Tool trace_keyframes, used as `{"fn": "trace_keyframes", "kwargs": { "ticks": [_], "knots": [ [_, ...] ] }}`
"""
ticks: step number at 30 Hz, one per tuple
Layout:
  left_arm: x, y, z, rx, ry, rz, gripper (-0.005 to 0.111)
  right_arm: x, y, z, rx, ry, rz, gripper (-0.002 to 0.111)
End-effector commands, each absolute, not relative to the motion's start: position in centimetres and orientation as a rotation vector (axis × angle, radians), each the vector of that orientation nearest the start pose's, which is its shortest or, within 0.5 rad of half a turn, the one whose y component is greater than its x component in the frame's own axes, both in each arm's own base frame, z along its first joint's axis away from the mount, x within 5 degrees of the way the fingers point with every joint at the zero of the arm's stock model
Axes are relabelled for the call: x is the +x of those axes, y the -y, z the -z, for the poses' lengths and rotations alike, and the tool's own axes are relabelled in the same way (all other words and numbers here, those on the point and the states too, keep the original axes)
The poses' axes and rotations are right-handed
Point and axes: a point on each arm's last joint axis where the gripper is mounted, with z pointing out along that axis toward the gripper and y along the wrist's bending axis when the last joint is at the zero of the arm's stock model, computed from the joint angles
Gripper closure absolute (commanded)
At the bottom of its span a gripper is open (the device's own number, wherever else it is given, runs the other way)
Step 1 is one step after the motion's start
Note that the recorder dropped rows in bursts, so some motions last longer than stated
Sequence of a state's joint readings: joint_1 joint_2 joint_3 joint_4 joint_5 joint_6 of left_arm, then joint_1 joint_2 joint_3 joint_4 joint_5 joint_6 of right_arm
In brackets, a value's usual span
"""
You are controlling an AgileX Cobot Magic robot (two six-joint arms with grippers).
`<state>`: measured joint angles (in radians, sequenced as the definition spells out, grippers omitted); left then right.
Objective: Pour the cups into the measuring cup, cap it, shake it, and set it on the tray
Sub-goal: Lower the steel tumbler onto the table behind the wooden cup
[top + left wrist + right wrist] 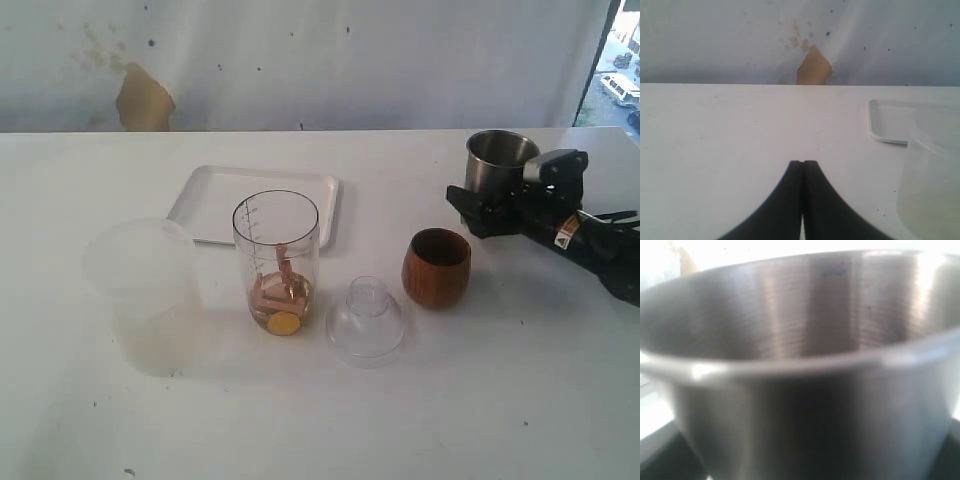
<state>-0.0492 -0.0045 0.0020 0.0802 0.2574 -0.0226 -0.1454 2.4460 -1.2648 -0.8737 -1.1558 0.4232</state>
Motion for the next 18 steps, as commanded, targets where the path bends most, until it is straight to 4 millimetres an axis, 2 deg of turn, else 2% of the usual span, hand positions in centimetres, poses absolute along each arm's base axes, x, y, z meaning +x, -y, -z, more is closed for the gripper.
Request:
{"fn": "trace_keyframes", "kwargs": {
  "ticks": [1, 13, 18],
  "knots": [
    [5.52, 0.1, -19.01, 0.067, -1.737, -0.013, 0.003, 44.49, 0.17, -5.83, -0.491, -1.601, -0.537, 0.025],
    [5.52, 0.1, -19.01, 0.067, -1.737, -0.013, 0.003, 44.4, 0.06, -5.82, -0.493, -1.604, -0.56, 0.025],
    [5.52, 0.1, -19.01, 0.067, -1.737, -0.013, 0.003, 44.41, 0.02, -6.1, -0.504, -1.606, -0.56, 0.014]
  ]
}}
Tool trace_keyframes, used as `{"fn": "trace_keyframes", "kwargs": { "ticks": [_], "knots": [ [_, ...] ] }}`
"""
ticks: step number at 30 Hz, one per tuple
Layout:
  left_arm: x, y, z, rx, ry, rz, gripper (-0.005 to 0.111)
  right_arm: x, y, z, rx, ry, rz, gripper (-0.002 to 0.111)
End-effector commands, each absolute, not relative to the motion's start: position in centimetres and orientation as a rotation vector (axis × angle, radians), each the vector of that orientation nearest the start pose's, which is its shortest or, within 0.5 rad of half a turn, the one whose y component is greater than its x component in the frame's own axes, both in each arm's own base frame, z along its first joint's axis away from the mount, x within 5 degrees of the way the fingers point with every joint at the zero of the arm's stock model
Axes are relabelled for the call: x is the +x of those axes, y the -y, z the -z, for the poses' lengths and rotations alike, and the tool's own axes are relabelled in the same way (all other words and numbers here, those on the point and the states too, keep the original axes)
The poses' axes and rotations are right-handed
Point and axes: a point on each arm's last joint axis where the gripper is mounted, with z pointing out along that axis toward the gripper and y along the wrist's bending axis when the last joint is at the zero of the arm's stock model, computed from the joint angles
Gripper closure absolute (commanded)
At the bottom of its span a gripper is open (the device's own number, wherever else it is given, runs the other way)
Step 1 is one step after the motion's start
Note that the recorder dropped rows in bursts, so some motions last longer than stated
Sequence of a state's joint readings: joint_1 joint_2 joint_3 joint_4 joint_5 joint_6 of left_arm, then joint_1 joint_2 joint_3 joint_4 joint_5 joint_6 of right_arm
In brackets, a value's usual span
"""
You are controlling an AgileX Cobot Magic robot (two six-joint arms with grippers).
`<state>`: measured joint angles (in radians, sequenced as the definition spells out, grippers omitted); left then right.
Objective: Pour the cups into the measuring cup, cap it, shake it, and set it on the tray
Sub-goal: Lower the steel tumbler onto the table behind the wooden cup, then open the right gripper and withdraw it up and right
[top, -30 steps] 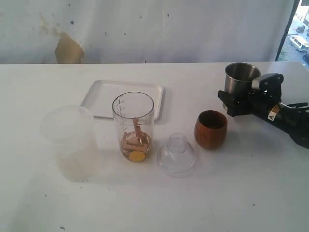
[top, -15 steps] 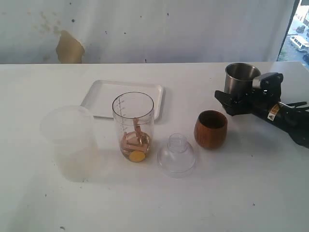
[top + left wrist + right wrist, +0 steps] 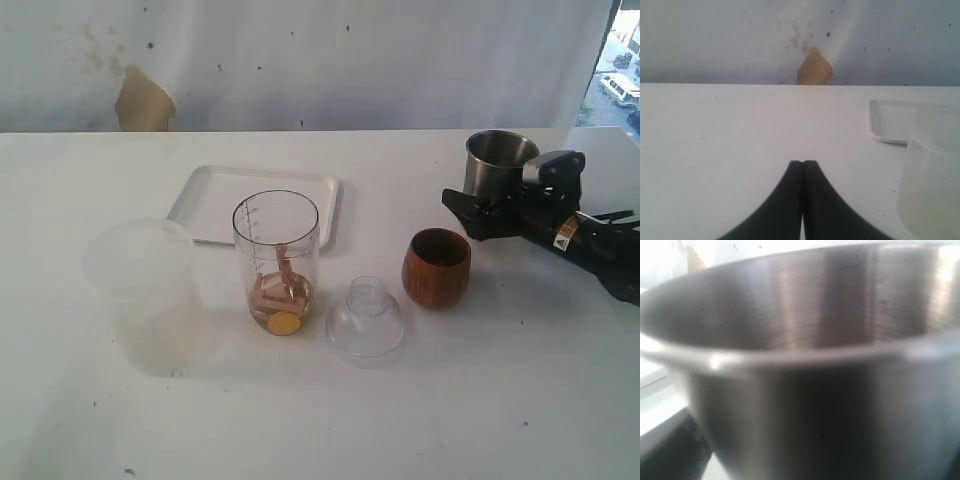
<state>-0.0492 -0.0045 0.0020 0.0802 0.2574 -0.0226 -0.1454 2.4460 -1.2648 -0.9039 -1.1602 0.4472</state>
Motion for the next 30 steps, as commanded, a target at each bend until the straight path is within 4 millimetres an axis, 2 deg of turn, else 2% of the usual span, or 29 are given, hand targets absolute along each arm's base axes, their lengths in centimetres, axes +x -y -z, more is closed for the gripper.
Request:
{"fn": "trace_keyframes", "kwargs": {
  "ticks": [1, 6, 14, 23, 30],
  "knots": [
    [5.5, 0.1, -19.0, 0.067, -1.737, -0.013, 0.003, 44.4, 0.0, -6.2, -0.507, -1.614, -0.554, 0.013],
    [5.5, 0.1, -19.0, 0.067, -1.737, -0.013, 0.003, 44.5, 0.1, -6.8, -0.567, -1.682, -0.515, 0.009],
    [5.5, 0.1, -19.0, 0.067, -1.737, -0.013, 0.003, 44.1, -0.1, -7.9, -0.656, -1.658, -0.523, 0.009],
    [5.5, 0.1, -19.0, 0.067, -1.737, -0.013, 0.003, 42.7, 3.3, -8.6, -0.585, -1.622, -0.523, 0.009],
    [5.5, 0.1, -19.0, 0.067, -1.737, -0.013, 0.003, 41.5, 3.6, -8.3, -0.643, -1.603, -0.549, 0.009]
  ]
}}
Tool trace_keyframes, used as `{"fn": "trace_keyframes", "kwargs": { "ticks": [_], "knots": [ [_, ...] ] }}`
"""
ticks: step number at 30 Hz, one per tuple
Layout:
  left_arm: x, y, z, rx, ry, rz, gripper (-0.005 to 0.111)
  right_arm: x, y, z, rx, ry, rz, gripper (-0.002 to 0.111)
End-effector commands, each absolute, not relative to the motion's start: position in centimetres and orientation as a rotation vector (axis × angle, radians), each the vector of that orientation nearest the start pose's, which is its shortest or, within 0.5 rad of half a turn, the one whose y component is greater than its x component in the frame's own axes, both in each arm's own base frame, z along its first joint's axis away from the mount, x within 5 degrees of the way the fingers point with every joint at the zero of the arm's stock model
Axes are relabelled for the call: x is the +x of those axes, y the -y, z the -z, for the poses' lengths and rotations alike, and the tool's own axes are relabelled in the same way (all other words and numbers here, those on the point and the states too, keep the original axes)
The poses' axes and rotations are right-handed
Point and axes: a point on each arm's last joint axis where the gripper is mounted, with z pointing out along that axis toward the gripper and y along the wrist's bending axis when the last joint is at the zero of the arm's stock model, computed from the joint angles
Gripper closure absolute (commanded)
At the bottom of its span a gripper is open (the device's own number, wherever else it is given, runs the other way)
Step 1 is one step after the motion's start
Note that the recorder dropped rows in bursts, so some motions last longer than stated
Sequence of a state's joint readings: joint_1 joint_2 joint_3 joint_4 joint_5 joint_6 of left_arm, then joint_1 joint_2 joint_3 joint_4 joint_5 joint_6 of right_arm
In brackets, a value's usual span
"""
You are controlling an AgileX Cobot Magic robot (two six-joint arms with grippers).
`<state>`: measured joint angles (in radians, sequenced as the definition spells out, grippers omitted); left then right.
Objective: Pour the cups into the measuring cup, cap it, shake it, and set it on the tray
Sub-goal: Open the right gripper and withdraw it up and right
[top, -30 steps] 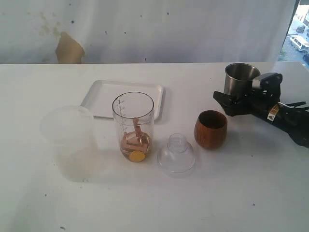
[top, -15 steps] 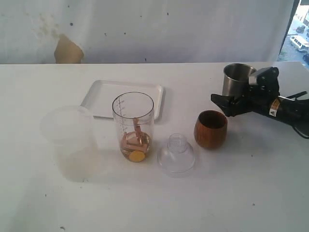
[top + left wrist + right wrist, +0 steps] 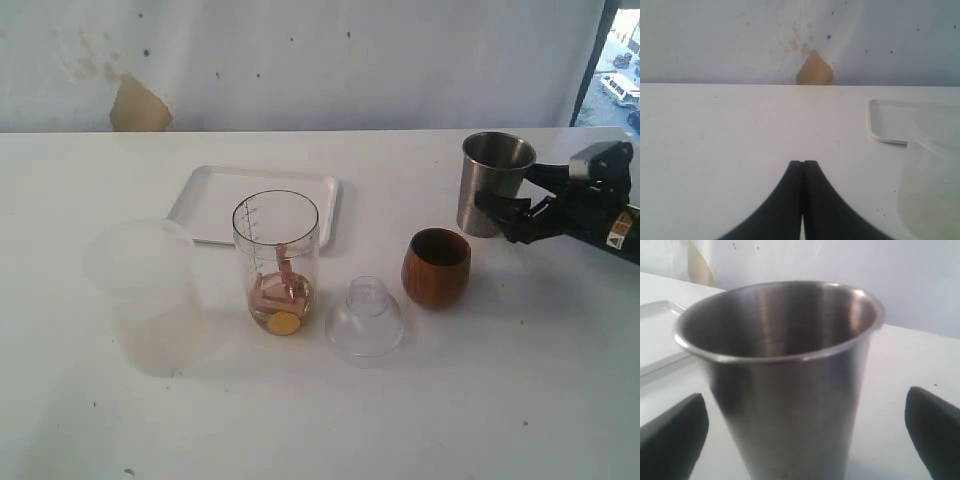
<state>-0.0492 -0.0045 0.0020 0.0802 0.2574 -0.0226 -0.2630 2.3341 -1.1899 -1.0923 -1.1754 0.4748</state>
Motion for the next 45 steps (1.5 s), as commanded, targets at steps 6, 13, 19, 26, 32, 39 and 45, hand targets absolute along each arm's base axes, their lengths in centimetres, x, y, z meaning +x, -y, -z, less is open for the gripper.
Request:
{"fn": "trace_keyframes", "kwargs": {
  "ticks": [6, 13, 19, 26, 32, 39, 45],
  "knots": [
    [5.5, 0.1, -19.0, 0.067, -1.737, -0.013, 0.003, 40.5, 3.8, -8.5, -0.653, -1.613, -0.549, 0.009],
    [5.5, 0.1, -19.0, 0.067, -1.737, -0.013, 0.003, 38.5, 5.9, -9.6, -0.63, -1.623, -0.473, 0.009],
    [5.5, 0.1, -19.0, 0.067, -1.737, -0.013, 0.003, 36.9, 7.5, -12.1, -0.616, -1.592, -0.407, 0.009],
    [5.5, 0.1, -19.0, 0.067, -1.737, -0.013, 0.003, 34.7, 6.4, -21.2, -0.808, -1.471, -0.368, 0.009],
    [5.5, 0.1, -19.0, 0.067, -1.737, -0.013, 0.003, 31.1, 4.8, -30.9, -0.627, -1.431, -0.507, 0.009],
    [5.5, 0.1, -19.0, 0.067, -1.737, -0.013, 0.003, 24.0, 1.7, -37.0, -0.74, -1.49, -0.412, 0.009],
    [5.5, 0.1, -19.0, 0.067, -1.737, -0.013, 0.003, 17.7, -1.2, -38.2, -0.786, -1.399, -0.337, 0.009]
  ]
}}
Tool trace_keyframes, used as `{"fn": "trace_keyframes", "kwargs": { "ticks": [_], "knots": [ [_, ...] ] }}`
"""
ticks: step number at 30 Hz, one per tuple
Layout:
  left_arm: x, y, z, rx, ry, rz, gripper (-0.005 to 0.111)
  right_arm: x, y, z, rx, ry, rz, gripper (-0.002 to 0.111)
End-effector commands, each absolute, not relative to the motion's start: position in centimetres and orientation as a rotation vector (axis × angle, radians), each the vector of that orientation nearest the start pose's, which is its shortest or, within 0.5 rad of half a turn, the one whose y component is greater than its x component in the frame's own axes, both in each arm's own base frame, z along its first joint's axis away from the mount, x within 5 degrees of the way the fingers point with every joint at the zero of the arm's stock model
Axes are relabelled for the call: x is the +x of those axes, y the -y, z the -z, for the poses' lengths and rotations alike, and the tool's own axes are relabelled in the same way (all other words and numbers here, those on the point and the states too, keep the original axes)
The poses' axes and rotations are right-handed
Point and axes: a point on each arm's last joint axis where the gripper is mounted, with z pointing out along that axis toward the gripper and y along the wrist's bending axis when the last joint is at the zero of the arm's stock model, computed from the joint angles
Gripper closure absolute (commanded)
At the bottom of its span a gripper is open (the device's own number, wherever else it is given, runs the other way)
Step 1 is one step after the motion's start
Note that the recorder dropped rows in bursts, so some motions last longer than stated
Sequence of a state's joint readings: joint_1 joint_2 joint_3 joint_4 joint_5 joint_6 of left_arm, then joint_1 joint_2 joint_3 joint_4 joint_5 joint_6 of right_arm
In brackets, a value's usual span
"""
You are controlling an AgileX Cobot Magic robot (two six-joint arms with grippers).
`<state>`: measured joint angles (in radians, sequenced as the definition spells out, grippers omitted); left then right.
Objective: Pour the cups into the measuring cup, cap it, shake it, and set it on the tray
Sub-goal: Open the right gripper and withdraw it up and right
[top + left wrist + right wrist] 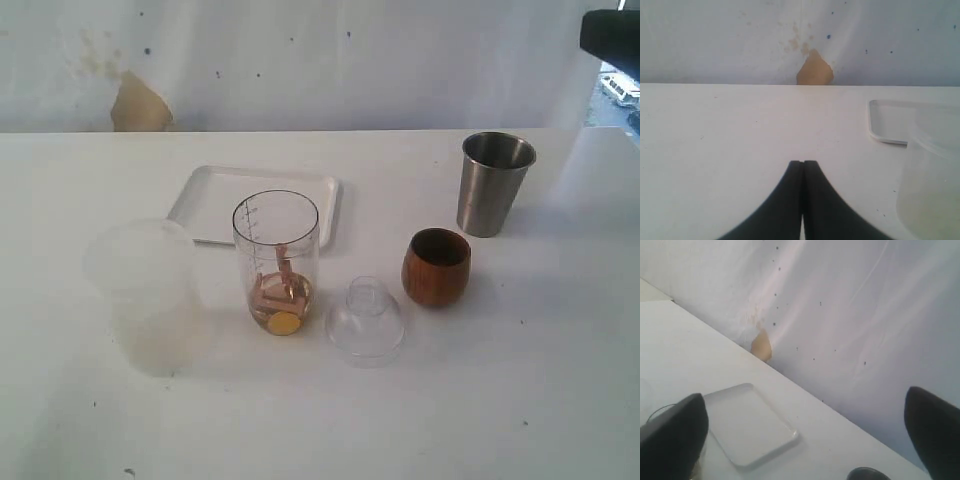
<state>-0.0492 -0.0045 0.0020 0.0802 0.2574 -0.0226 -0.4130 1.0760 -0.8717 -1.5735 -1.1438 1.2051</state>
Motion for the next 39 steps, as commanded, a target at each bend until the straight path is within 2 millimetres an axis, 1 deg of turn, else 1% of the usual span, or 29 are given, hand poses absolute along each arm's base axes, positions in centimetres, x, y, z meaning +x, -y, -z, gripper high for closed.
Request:
{"fn": "trace_keyframes", "kwargs": {
  "ticks": [1, 2, 5, 7, 9, 11, 15, 21, 24, 27, 30, 31, 34, 36, 39],
  "knots": [
    [5.5, 0.1, -19.0, 0.067, -1.737, -0.013, 0.003, 17.1, -1.5, -38.2, -0.79, -1.396, -0.332, 0.009],
    [5.5, 0.1, -19.0, 0.067, -1.737, -0.013, 0.003, 16.2, -1.9, -38.1, -0.802, -1.391, -0.319, 0.009],
    [5.5, 0.1, -19.0, 0.067, -1.737, -0.013, 0.003, 14.4, -2.7, -37.7, -0.795, -1.4, -0.327, 0.009],
    [5.5, 0.1, -19.0, 0.067, -1.737, -0.013, 0.003, 13.5, -3.1, -37.6, -0.797, -1.4, -0.344, 0.009],
    [5.5, 0.1, -19.0, 0.067, -1.737, -0.013, 0.003, 12.0, -4.0, -37.5, -0.846, -1.371, -0.381, 0.009],
    [5.5, 0.1, -19.0, 0.067, -1.737, -0.013, 0.003, 11.3, -4.3, -37.7, -0.852, -1.354, -0.369, 0.009],
    [5.5, 0.1, -19.0, 0.067, -1.737, -0.013, 0.003, 10.9, -4.5, -37.8, -0.84, -1.358, -0.38, 0.009],
    [5.5, 0.1, -19.0, 0.067, -1.737, -0.013, 0.003, 10.9, -4.5, -37.8, -0.836, -1.36, -0.384, 0.009],
    [5.5, 0.1, -19.0, 0.067, -1.737, -0.013, 0.003, 10.7, -4.9, -37.8, -0.86, -1.348, -0.407, 0.009],
    [5.5, 0.1, -19.0, 0.067, -1.737, -0.013, 0.003, 9.5, -5.7, -38.1, -0.909, -1.301, -0.416, 0.009],
    [5.5, 0.1, -19.0, 0.067, -1.737, -0.013, 0.003, 8.3, -6.2, -38.5, -1.024, -1.164, -0.273, 0.009],
    [5.5, 0.1, -19.0, 0.067, -1.737, -0.013, 0.003, 8.1, -6.2, -38.7, -1.021, -1.146, -0.219, 0.009],
    [5.5, 0.1, -19.0, 0.067, -1.737, -0.013, 0.003, 7.9, -5.9, -39.2, -0.945, -1.143, -0.134, 0.009],
    [5.5, 0.1, -19.0, 0.067, -1.737, -0.013, 0.003, 8.7, -4.7, -39.8, -0.789, -1.175, -0.028, 0.009],
    [5.5, 0.1, -19.0, 0.067, -1.737, -0.013, 0.003, 9.7, -2.2, -40.6, -0.483, -1.226, 0.128, 0.009]
  ]
}}
